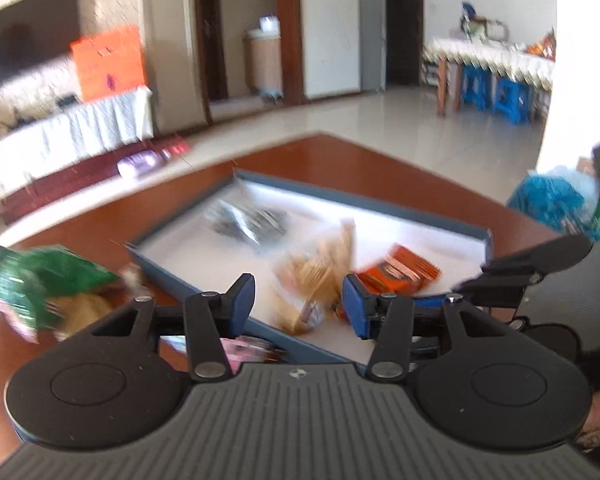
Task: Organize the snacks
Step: 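Withdraw both open tools from the box back toward the snack pile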
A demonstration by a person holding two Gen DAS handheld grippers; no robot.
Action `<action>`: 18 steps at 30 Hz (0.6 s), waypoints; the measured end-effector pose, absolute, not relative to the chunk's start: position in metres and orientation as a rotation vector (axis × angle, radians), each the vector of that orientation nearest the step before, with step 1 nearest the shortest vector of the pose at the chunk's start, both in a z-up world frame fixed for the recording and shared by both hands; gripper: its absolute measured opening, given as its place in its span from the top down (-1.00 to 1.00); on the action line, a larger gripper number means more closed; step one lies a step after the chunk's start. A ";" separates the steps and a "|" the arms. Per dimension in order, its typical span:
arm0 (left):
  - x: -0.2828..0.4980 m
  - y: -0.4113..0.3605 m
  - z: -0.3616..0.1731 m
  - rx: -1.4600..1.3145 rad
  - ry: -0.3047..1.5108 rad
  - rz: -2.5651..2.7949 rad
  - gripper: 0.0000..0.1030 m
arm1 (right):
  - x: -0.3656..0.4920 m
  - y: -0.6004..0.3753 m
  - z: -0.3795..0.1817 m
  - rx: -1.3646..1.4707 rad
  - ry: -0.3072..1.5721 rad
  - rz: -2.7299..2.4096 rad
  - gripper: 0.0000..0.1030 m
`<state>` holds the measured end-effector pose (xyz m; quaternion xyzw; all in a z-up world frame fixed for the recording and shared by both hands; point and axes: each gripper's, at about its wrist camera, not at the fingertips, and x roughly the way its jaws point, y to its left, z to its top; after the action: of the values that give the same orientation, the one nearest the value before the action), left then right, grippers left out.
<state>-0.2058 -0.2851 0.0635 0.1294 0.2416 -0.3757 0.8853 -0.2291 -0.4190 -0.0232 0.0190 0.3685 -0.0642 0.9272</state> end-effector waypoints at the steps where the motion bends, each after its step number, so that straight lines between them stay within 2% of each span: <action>1: -0.206 -0.275 0.069 0.255 0.494 -0.773 -0.07 | -0.230 -0.419 -0.023 0.035 0.755 -0.133 0.32; 3: -0.204 -0.256 0.074 0.236 0.488 -0.750 -0.11 | -0.230 -0.422 -0.023 0.043 0.760 -0.145 0.19; 7: -0.192 -0.226 0.071 0.235 0.518 -0.681 -0.15 | -0.229 -0.421 -0.022 0.033 0.760 -0.153 0.18; 12: -0.171 -0.198 0.072 0.206 0.537 -0.615 -0.15 | -0.249 -0.411 0.001 0.070 0.633 -0.129 0.16; 15: -0.160 -0.184 0.074 0.169 0.548 -0.582 -0.17 | -0.258 -0.393 0.016 0.074 0.504 0.045 0.13; 18: -0.151 -0.176 0.074 0.156 0.568 -0.552 -0.17 | -0.251 -0.370 0.011 0.098 0.538 0.261 0.17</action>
<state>-0.1508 -0.1761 0.0735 0.0760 0.2762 -0.2683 0.9198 -0.2506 -0.3704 0.0112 0.0484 0.2647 0.1285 0.9545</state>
